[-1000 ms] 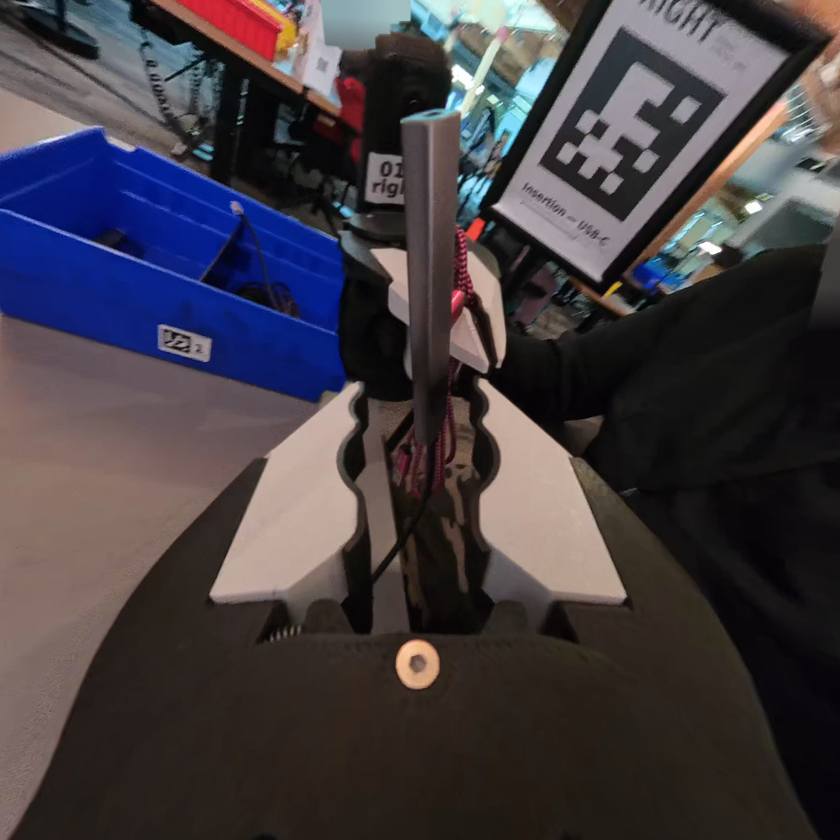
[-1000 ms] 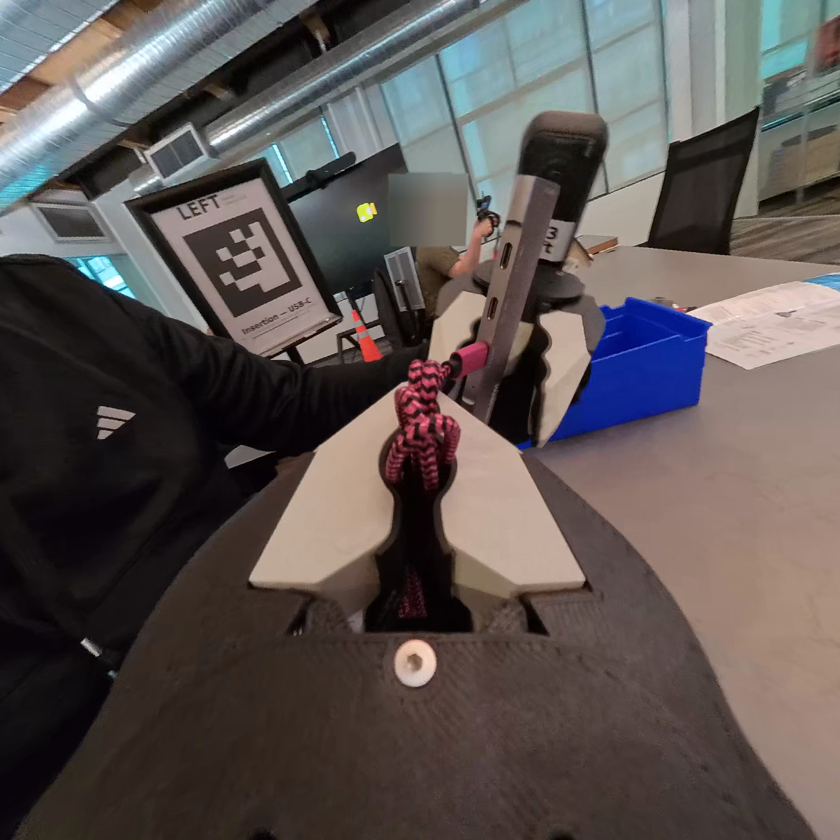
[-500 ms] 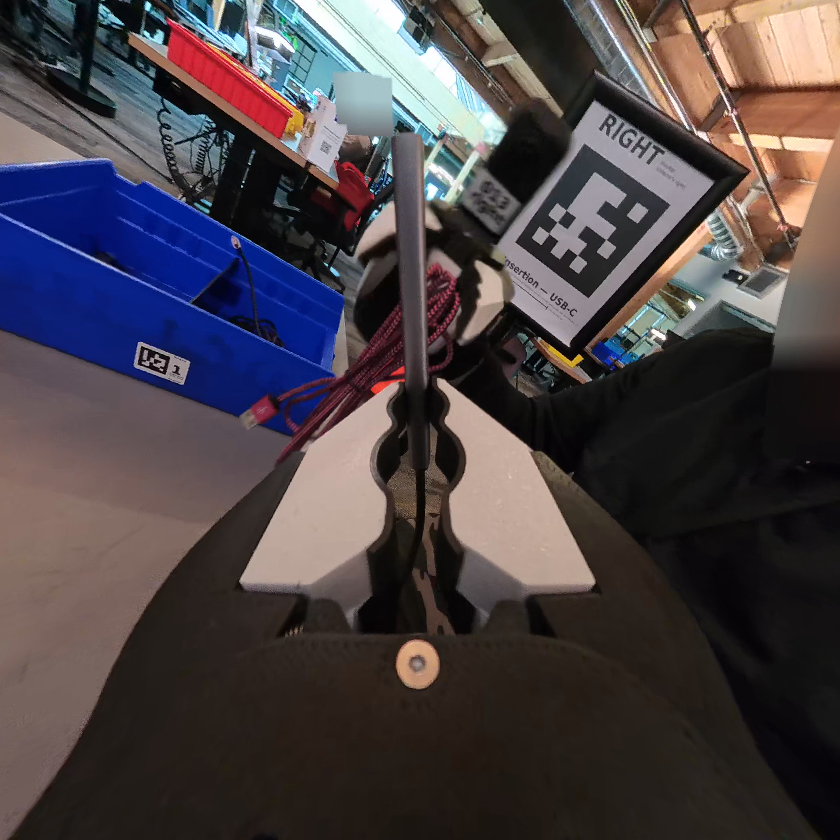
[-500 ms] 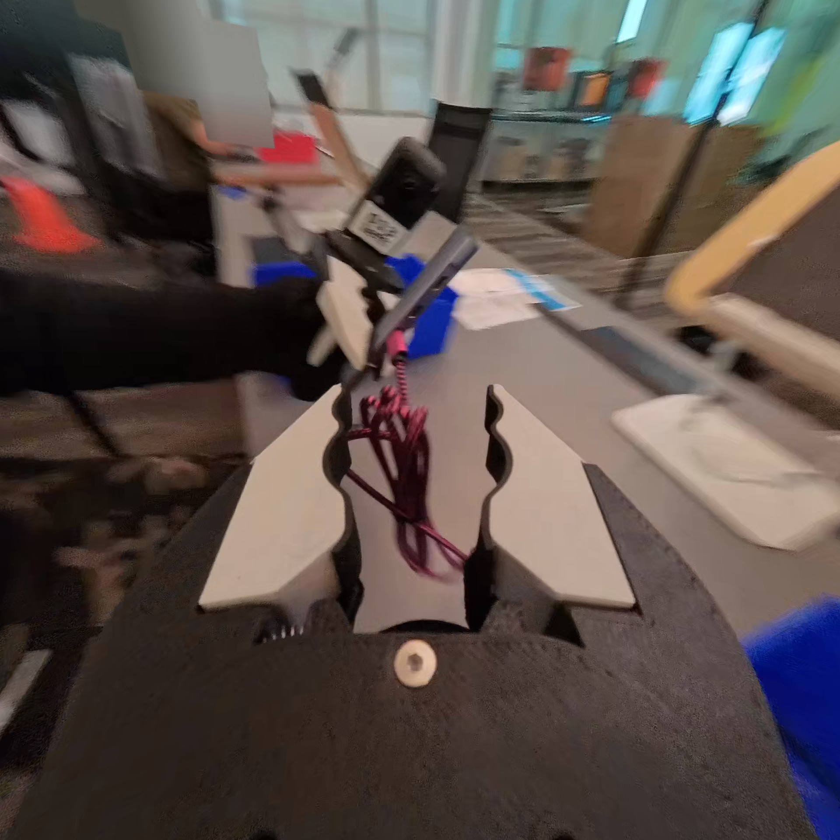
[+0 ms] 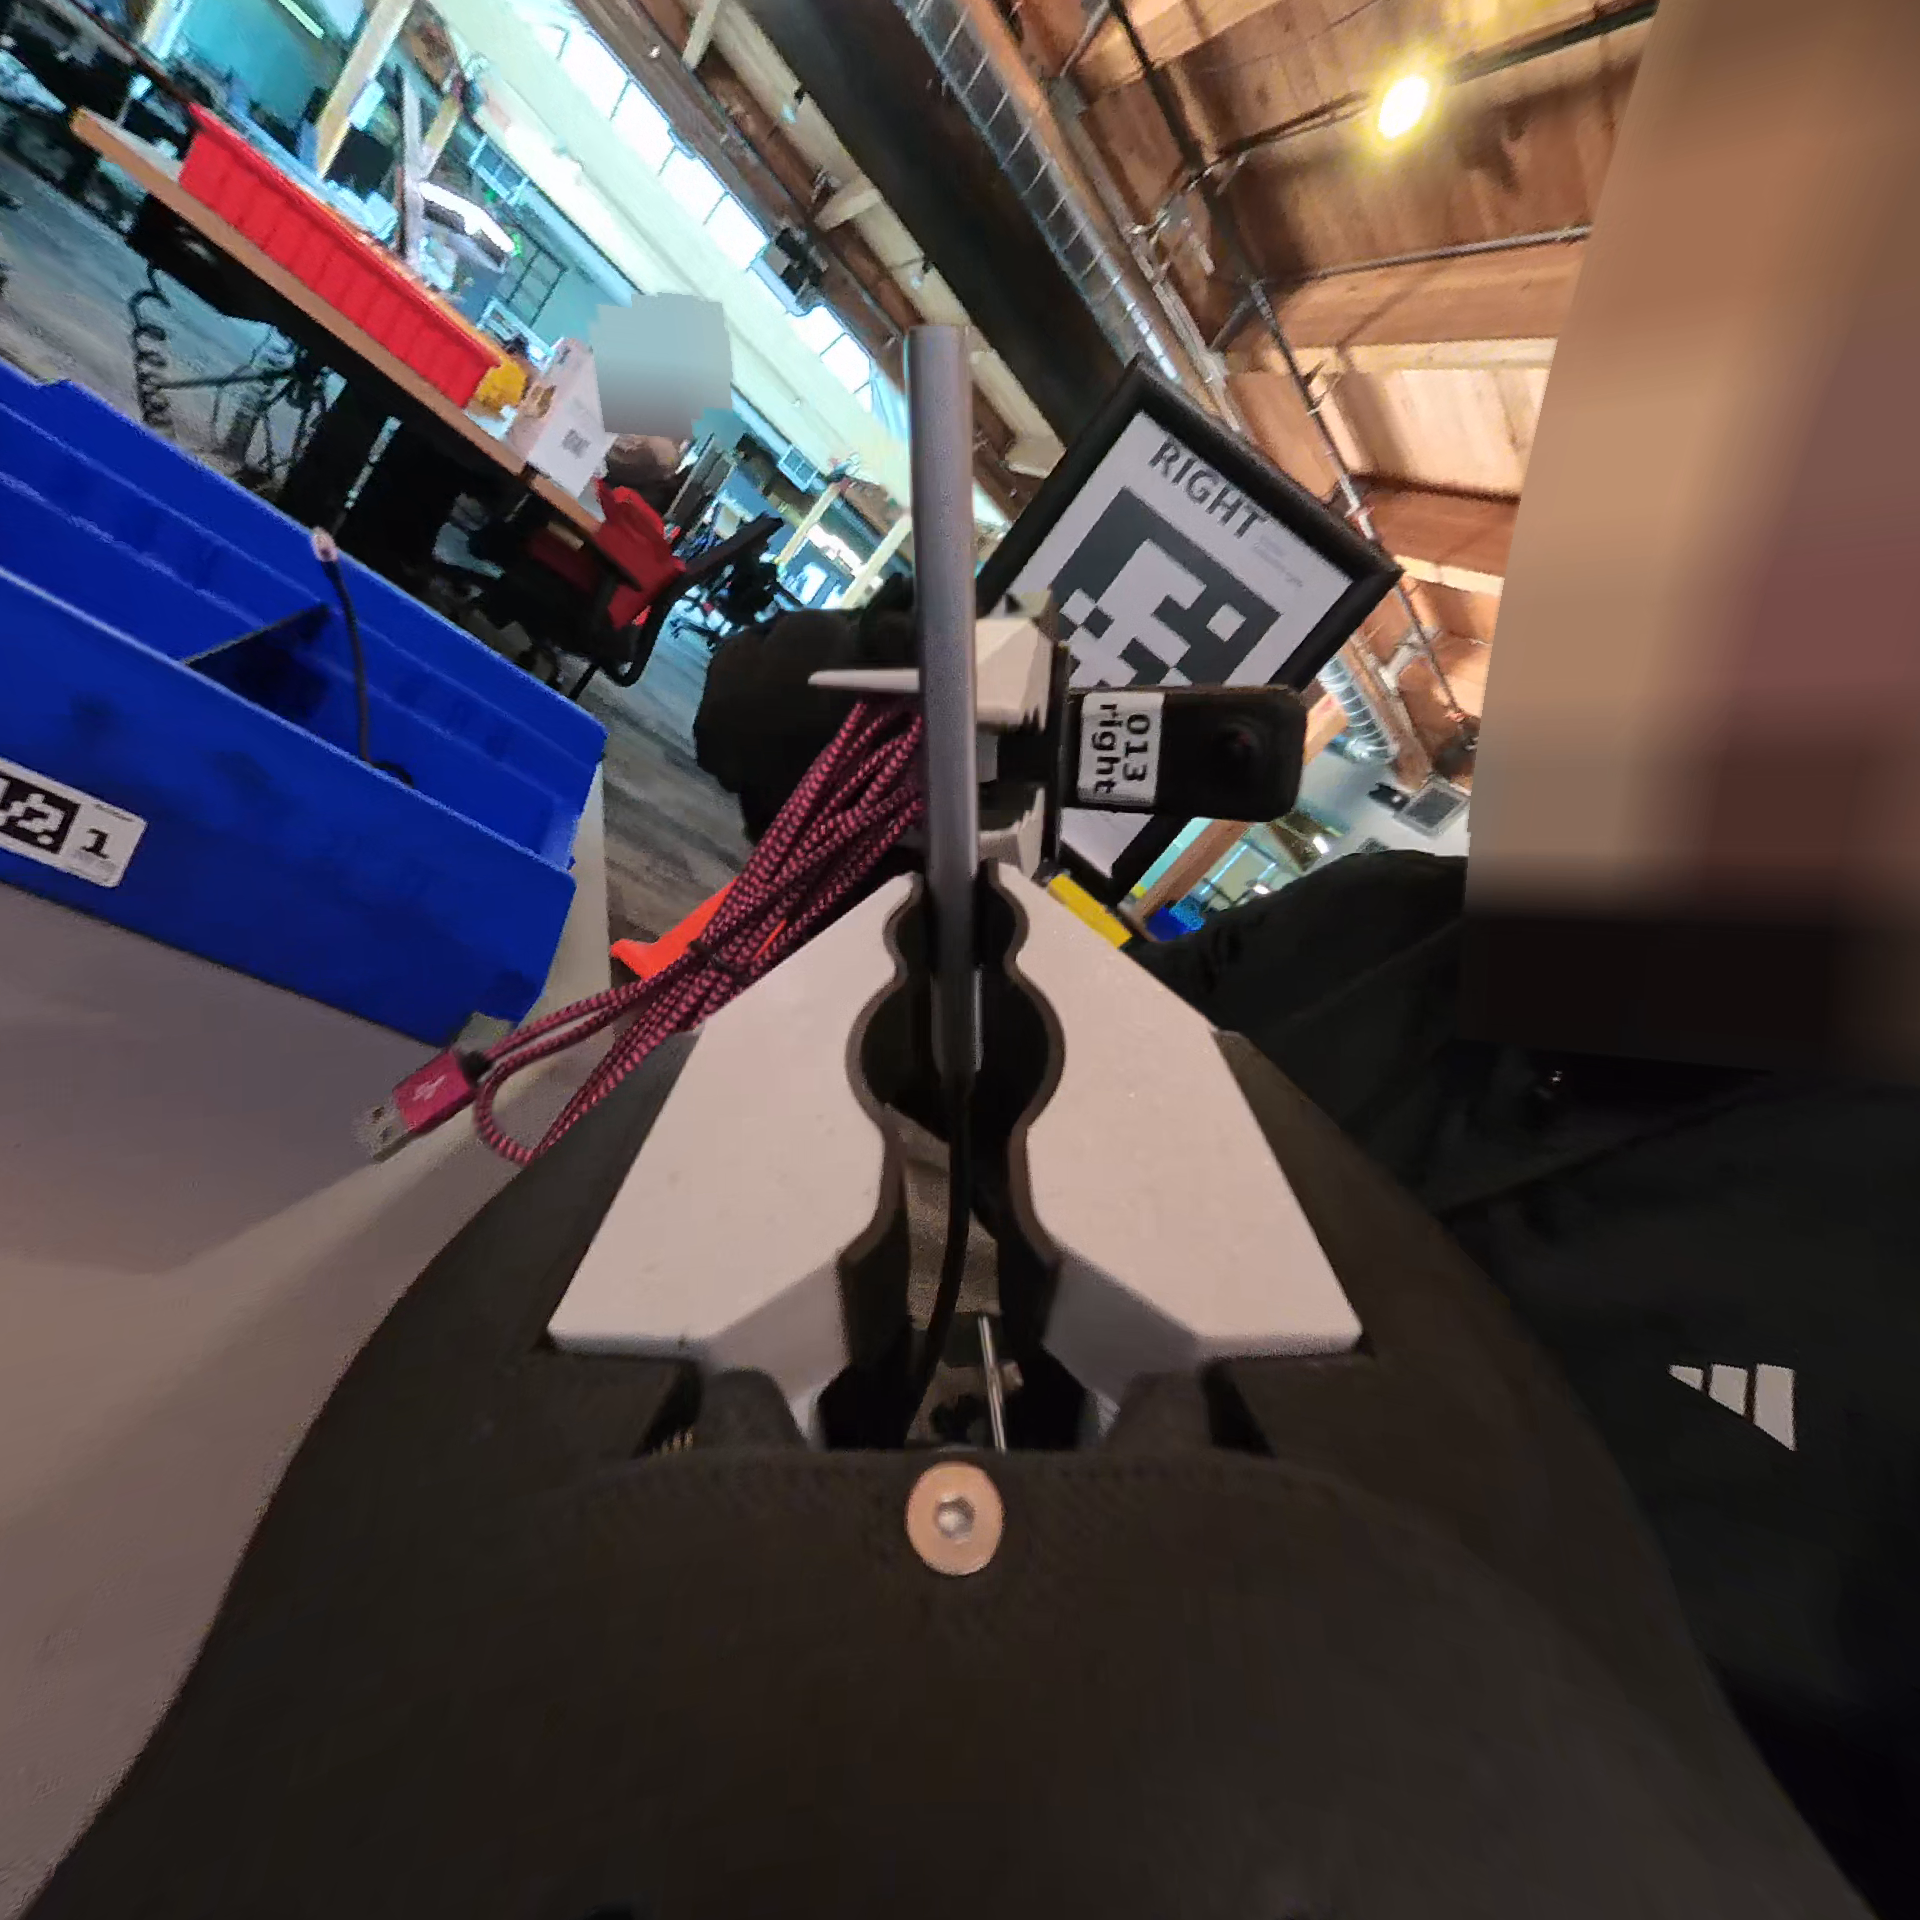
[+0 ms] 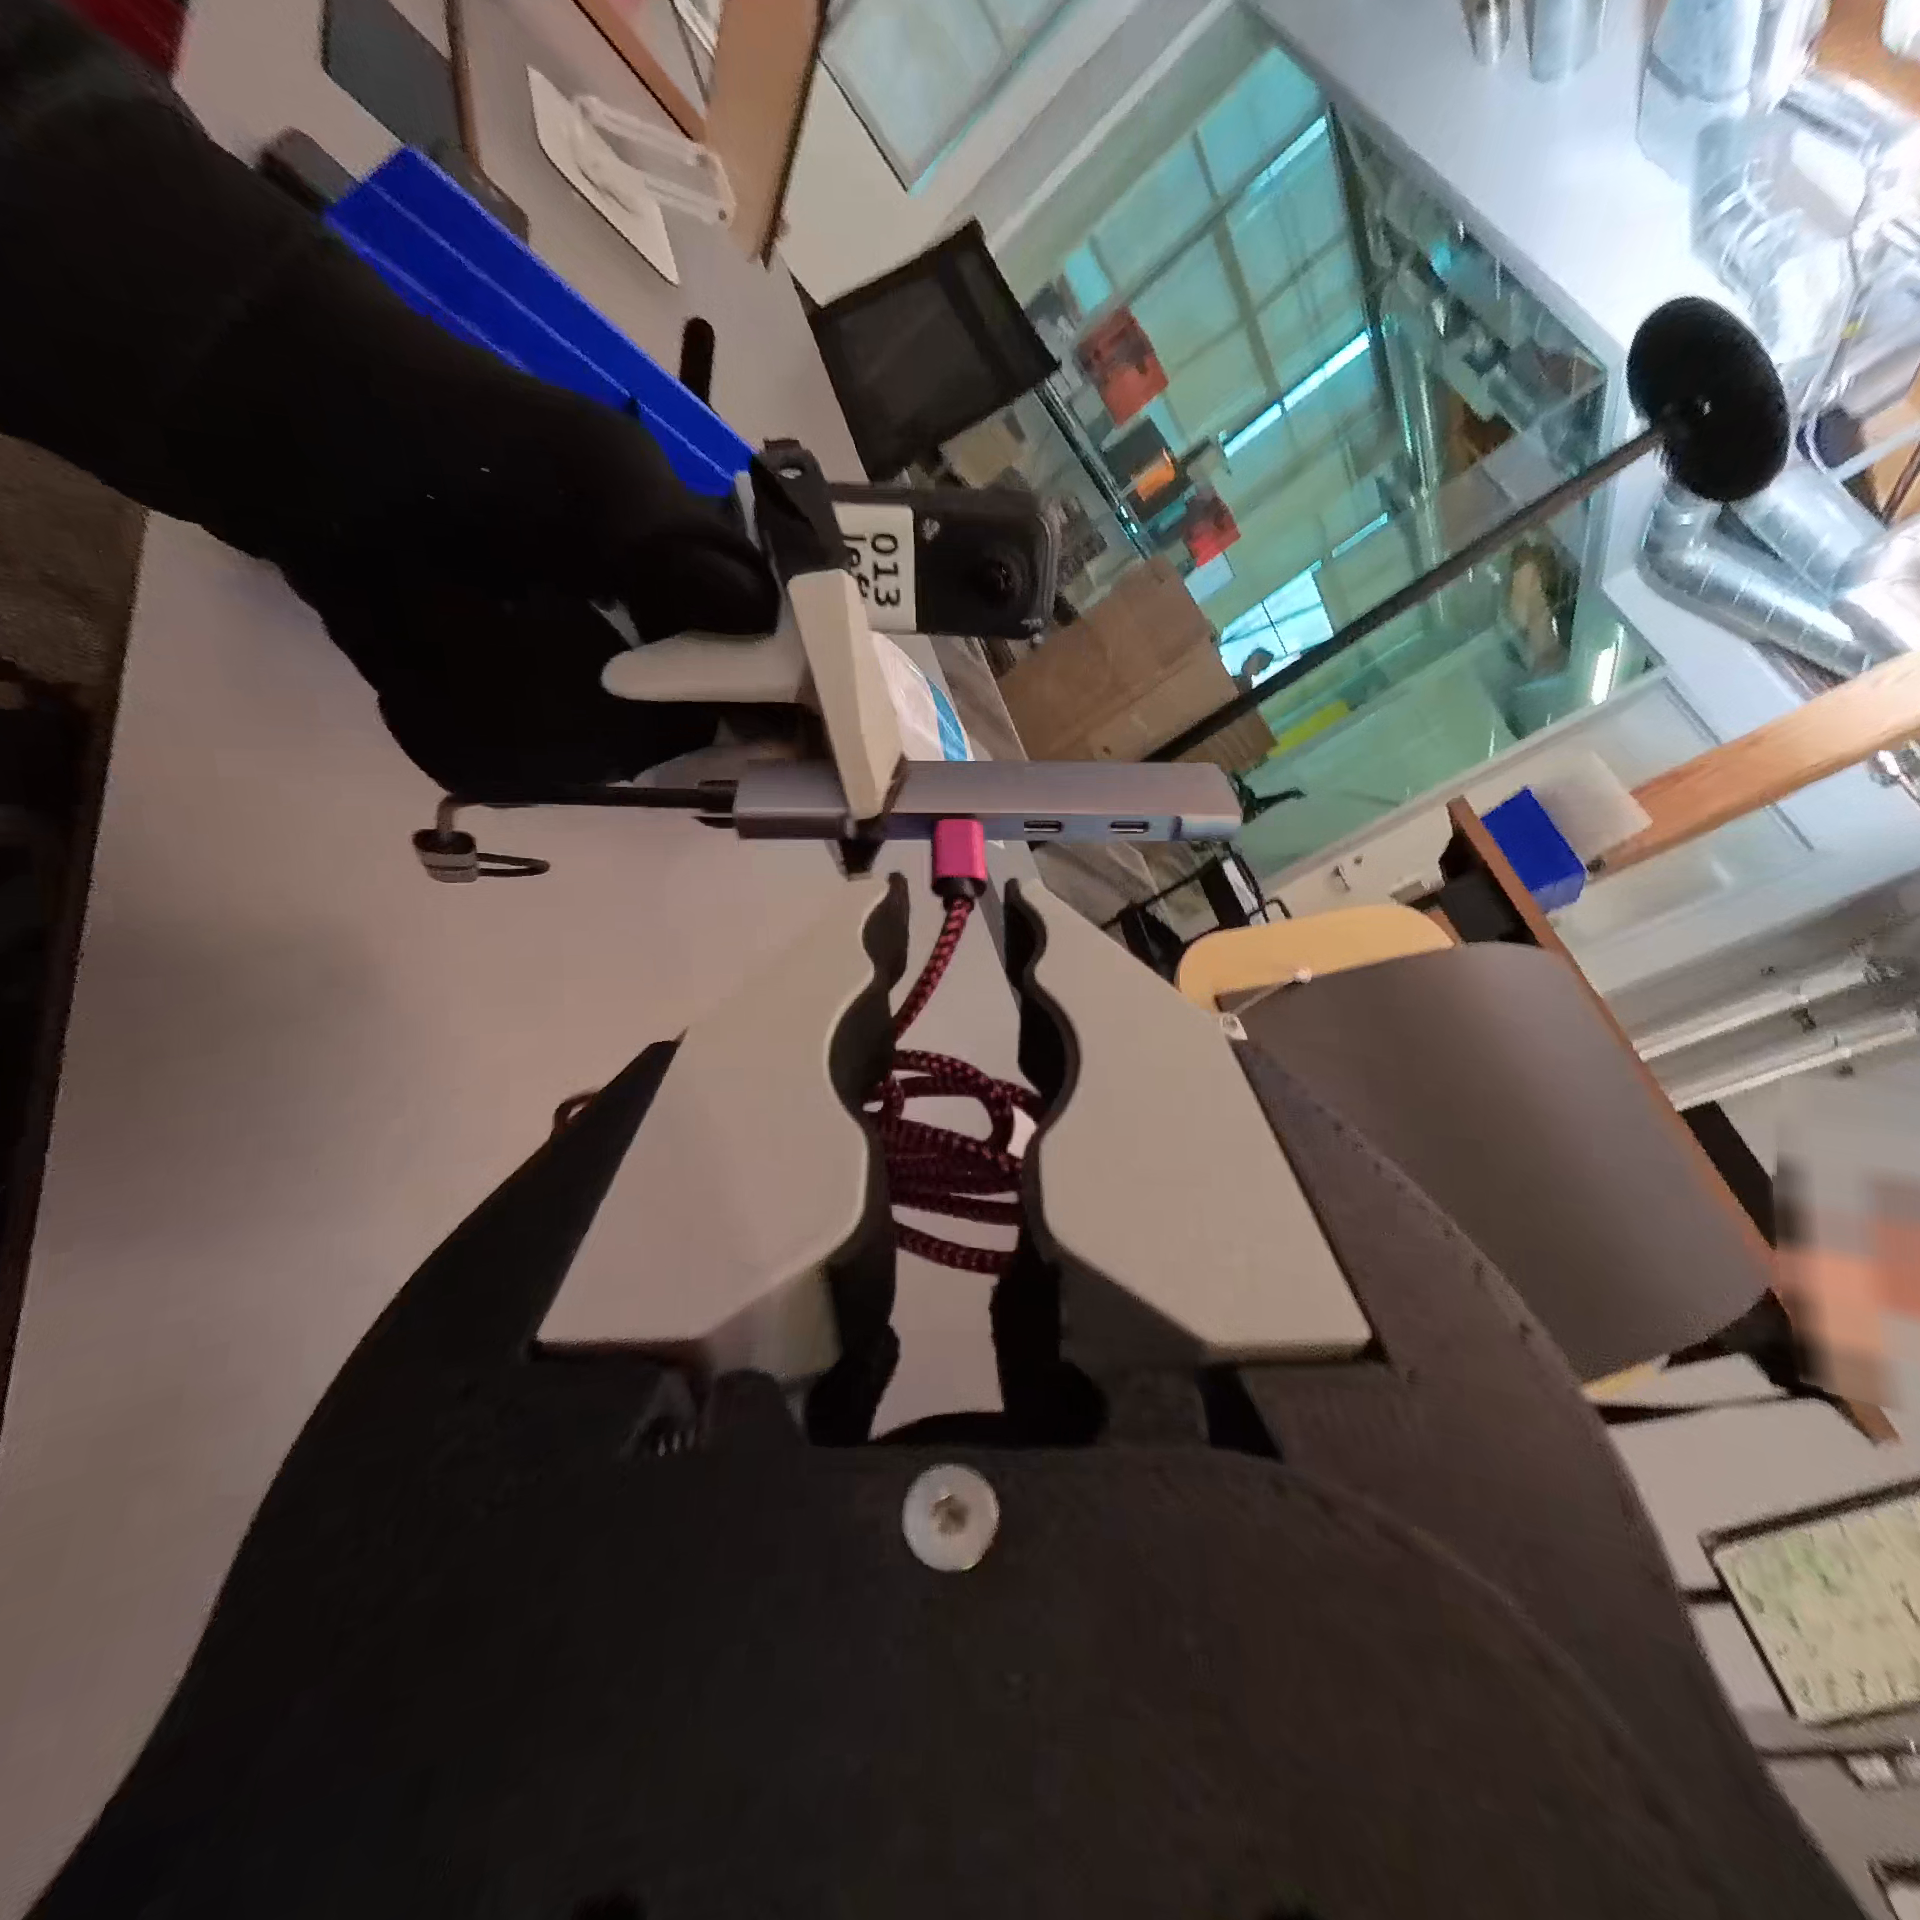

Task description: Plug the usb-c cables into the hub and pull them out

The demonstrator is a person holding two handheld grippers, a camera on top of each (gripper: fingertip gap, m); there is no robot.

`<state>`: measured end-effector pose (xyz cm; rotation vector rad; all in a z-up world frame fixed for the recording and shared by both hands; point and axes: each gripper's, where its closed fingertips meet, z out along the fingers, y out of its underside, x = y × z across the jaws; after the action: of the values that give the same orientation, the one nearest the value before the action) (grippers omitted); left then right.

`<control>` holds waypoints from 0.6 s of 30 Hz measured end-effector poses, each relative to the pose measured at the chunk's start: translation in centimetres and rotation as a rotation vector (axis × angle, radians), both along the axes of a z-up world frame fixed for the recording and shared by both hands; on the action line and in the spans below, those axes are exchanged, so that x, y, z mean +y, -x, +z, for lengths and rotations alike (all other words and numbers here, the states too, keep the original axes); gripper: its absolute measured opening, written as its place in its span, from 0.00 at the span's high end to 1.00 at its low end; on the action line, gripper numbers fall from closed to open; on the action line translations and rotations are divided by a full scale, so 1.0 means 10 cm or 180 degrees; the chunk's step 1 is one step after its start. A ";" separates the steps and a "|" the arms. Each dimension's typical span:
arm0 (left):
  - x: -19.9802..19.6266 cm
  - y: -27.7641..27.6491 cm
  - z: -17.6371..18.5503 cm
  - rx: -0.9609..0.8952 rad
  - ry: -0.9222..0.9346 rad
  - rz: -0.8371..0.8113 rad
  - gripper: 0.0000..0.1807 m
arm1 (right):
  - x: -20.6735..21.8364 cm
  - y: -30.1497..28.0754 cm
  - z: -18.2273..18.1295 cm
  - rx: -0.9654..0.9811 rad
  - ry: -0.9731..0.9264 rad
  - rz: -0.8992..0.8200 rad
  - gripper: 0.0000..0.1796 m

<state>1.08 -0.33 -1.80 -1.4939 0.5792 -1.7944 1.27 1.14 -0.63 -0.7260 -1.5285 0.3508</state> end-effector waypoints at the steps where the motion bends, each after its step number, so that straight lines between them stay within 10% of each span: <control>1: -0.01 0.01 0.00 -0.0041 0.0000 -0.0020 0.96 | -0.04 0.00 -0.02 -0.0017 -0.0023 0.0068 0.94; 16: -0.05 -0.09 -0.05 -0.0100 -0.0001 -0.0221 0.96 | -0.03 0.04 -0.07 -0.0145 0.0111 0.0029 0.96; 18: 0.11 -0.06 -0.11 0.0270 -0.0117 0.0234 0.82 | 0.08 0.05 -0.09 -0.0153 0.0173 -0.0178 0.95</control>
<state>1.63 0.80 -2.94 -1.5522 0.5885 -1.6627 0.81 1.98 -1.57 -0.8233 -1.5458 0.3361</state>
